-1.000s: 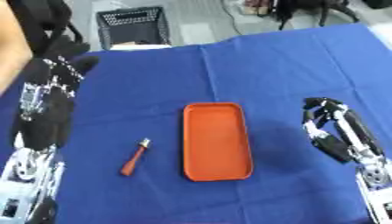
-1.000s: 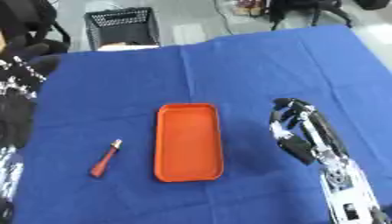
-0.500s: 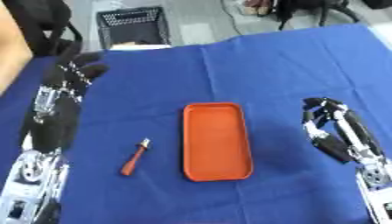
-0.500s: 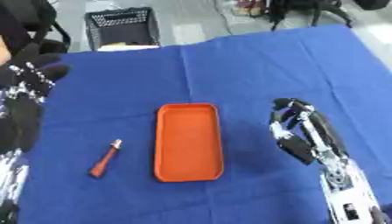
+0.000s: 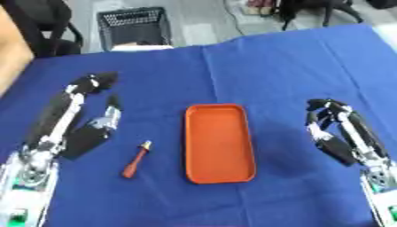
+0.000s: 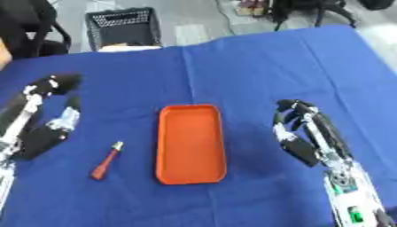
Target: Pick up objects on the table and place them in the box.
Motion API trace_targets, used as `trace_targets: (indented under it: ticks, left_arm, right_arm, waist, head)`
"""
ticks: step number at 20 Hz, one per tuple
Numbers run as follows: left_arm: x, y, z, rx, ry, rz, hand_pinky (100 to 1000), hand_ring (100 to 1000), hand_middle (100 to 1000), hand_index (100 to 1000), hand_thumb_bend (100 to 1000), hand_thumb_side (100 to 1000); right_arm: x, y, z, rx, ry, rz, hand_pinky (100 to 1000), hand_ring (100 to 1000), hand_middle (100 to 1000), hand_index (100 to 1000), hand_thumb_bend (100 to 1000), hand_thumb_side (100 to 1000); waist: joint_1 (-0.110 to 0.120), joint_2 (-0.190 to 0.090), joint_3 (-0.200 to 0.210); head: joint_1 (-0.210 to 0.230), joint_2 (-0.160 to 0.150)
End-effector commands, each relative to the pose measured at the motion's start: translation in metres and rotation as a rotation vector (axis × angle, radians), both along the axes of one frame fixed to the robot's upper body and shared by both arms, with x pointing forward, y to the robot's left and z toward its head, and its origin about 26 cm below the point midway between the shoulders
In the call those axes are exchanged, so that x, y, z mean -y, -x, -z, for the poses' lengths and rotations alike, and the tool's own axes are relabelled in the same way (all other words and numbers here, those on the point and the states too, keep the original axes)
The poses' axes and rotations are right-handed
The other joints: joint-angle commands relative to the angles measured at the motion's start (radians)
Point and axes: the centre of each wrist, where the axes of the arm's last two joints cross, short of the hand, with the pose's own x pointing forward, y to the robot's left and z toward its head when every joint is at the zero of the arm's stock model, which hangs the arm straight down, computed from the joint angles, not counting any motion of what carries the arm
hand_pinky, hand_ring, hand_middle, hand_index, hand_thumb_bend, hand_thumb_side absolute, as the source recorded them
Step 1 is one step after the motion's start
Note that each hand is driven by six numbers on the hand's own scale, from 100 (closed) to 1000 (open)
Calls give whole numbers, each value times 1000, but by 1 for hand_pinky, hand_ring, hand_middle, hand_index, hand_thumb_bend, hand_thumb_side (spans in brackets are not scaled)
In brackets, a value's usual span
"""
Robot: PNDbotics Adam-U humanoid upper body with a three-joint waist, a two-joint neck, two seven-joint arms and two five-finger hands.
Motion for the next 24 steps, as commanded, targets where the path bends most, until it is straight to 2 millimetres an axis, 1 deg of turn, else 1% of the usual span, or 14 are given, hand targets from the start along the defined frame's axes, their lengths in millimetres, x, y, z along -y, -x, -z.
trace_targets:
  ticks: [1, 4, 5, 6, 7, 9, 10, 13, 18, 23, 24]
  left_arm:
    - [7, 3, -7, 10, -86, -24, 792, 803, 803, 887, 168, 699]
    - [10, 4, -6, 4, -139, -46, 788, 806, 806, 869, 188, 678]
    - [12, 4, -6, 2, -161, -55, 785, 813, 813, 823, 228, 635]
    - [14, 5, -5, 3, -183, -65, 785, 813, 813, 823, 228, 635]
    - [15, 5, -5, 5, -202, -77, 780, 817, 815, 775, 264, 568]
    - [20, 7, -2, 13, -231, -99, 784, 822, 822, 742, 294, 522]
    - [21, 7, 0, 14, -242, -107, 786, 824, 823, 733, 307, 514]
    - [25, 9, 9, 12, -247, -129, 792, 819, 815, 731, 296, 479]
    - [27, 9, 25, -17, -236, -141, 798, 819, 817, 763, 273, 507]
    - [27, 10, 32, -30, -255, -145, 795, 824, 821, 742, 278, 489]
    - [27, 10, 34, -33, -266, -146, 796, 826, 823, 744, 275, 497]
  right_arm:
    - [0, -2, -6, 18, 10, -7, 492, 592, 688, 844, 100, 688]
    - [-1, -2, -6, 18, 10, -10, 492, 592, 689, 844, 100, 689]
    - [-1, -2, -6, 18, 10, -11, 492, 592, 689, 844, 100, 689]
    - [-1, -2, -6, 17, 11, -11, 492, 592, 689, 844, 100, 689]
    - [-1, -2, -6, 17, 11, -11, 492, 592, 689, 844, 100, 689]
    - [-1, -2, -7, 18, 11, -12, 492, 592, 689, 844, 100, 689]
    - [-1, -2, -6, 17, 11, -13, 492, 592, 689, 844, 100, 689]
    - [-1, -2, -6, 17, 11, -14, 492, 592, 689, 845, 100, 689]
    - [-1, -2, -6, 16, 12, -13, 492, 592, 689, 845, 100, 691]
    - [-1, -2, -6, 15, 12, -14, 492, 592, 689, 845, 100, 690]
    - [-1, -2, -6, 15, 12, -14, 492, 592, 689, 845, 100, 691]
  waist:
    - [0, -10, -2]
    - [1, -9, -3]
    - [1, -9, -4]
    - [1, -9, -4]
    - [1, -9, -4]
    - [1, -9, -5]
    - [1, -9, -6]
    - [2, -9, -6]
    - [3, -9, -7]
    - [3, -8, -9]
    - [3, -8, -9]
  head:
    - [-13, -12]
    - [-12, -11]
    - [-12, -11]
    - [-12, -11]
    - [-12, -12]
    - [-11, -12]
    - [-11, -12]
    - [-12, -12]
    - [-12, -12]
    - [-12, -12]
    - [-12, -13]
